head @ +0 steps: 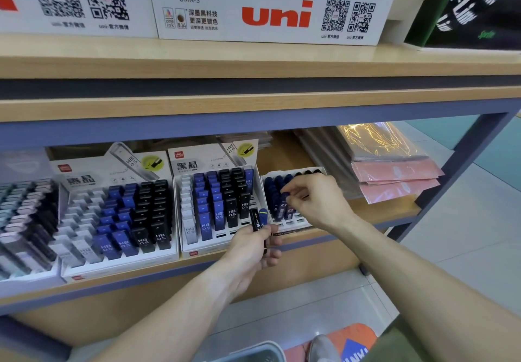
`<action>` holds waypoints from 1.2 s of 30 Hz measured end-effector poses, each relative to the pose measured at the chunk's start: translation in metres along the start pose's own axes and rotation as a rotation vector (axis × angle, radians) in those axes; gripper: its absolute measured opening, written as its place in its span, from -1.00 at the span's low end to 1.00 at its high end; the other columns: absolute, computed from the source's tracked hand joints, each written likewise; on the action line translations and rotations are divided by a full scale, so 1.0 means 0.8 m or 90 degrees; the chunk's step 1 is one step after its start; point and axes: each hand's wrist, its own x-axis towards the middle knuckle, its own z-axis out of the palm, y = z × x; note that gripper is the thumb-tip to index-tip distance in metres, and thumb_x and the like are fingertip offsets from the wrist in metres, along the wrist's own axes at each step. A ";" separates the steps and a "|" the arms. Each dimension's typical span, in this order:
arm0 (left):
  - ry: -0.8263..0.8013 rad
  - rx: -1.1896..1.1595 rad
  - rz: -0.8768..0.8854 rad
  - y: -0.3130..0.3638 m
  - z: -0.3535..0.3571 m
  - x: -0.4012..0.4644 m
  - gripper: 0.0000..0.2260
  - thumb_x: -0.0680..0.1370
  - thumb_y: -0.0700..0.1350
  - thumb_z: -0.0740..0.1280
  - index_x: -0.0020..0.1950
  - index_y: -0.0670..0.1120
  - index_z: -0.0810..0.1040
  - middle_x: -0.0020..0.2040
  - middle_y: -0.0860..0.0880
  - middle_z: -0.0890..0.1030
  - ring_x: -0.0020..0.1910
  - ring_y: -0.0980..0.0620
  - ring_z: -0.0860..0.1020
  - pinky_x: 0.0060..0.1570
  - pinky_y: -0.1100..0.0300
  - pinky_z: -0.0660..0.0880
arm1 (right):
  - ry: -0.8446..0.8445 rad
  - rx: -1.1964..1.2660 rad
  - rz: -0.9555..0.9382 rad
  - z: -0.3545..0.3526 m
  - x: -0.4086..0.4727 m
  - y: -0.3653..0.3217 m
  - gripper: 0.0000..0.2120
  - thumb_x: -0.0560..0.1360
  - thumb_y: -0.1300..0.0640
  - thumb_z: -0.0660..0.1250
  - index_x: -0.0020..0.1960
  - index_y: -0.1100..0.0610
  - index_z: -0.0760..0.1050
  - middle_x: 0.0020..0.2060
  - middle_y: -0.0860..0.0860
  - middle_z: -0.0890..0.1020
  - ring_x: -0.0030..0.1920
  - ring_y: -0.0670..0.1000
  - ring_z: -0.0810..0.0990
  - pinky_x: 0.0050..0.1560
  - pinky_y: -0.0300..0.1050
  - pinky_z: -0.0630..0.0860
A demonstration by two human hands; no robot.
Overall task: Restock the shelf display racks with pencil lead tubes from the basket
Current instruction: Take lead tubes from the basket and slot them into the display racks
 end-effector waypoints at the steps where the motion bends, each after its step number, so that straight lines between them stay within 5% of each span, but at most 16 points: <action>1: 0.001 0.000 -0.001 0.000 0.000 0.001 -0.79 0.72 -0.17 0.20 0.21 -0.24 0.56 -0.21 -0.11 0.63 -0.42 0.00 0.52 -0.45 0.21 0.49 | -0.007 -0.007 -0.017 0.001 0.001 0.002 -0.82 0.51 0.20 0.43 0.07 0.03 0.71 -0.14 -0.06 0.72 -0.12 -0.12 0.66 0.00 -0.23 0.59; 10: -0.001 -0.001 -0.005 -0.001 0.000 -0.001 -0.79 0.72 -0.17 0.20 0.21 -0.23 0.56 -0.20 -0.11 0.63 -0.40 -0.01 0.52 -0.42 0.20 0.49 | -0.056 -0.038 -0.080 0.012 0.004 0.004 -0.81 0.52 0.21 0.44 0.11 0.06 0.69 -0.09 -0.03 0.73 -0.08 -0.08 0.66 0.05 -0.13 0.62; 20: -0.019 -0.020 0.002 0.001 0.000 -0.008 -0.82 0.71 -0.16 0.24 0.17 -0.21 0.58 -0.21 -0.11 0.64 -0.37 -0.02 0.54 -0.37 0.18 0.50 | 0.019 -0.111 -0.088 0.019 0.000 0.004 -0.83 0.45 0.16 0.53 0.03 0.08 0.66 -0.06 -0.03 0.53 -0.19 0.00 0.56 -0.09 -0.09 0.54; 24: -0.112 -0.053 0.020 0.006 0.001 -0.013 -0.81 0.69 -0.18 0.26 0.16 -0.25 0.61 -0.17 -0.14 0.65 -0.31 -0.04 0.58 -0.32 0.17 0.52 | 0.046 0.089 0.029 0.001 -0.010 -0.012 -0.91 0.46 0.10 0.51 -0.06 0.01 0.65 -0.24 -0.09 0.66 -0.29 -0.13 0.59 -0.21 -0.25 0.51; 28: -0.235 -0.096 0.011 0.013 0.002 -0.019 -0.75 0.68 -0.21 0.24 0.21 -0.34 0.60 -0.16 -0.20 0.63 -0.32 -0.07 0.56 -0.38 0.19 0.45 | -0.179 0.448 0.201 -0.020 -0.032 -0.017 -0.86 0.54 0.27 0.44 0.06 0.12 0.68 -0.12 0.08 0.74 -0.21 0.04 0.71 -0.09 -0.12 0.65; 32: -0.285 -0.082 0.006 0.015 0.001 -0.023 -0.70 0.67 -0.16 0.24 0.25 -0.33 0.61 -0.14 -0.20 0.62 -0.31 -0.08 0.56 -0.38 0.19 0.42 | -0.208 0.530 0.200 -0.036 -0.039 0.002 -0.80 0.54 0.36 0.42 0.14 0.21 0.66 -0.06 0.17 0.75 -0.03 0.23 0.73 0.10 -0.04 0.65; 36: -0.269 -0.081 0.013 0.013 0.006 -0.023 -0.71 0.68 -0.16 0.24 0.29 -0.31 0.56 -0.04 -0.27 0.65 -0.24 -0.13 0.61 -0.31 0.15 0.48 | -0.103 0.509 0.195 -0.039 -0.044 0.015 -0.81 0.46 0.28 0.54 0.06 0.21 0.68 -0.15 0.18 0.74 -0.15 0.10 0.71 0.01 -0.09 0.64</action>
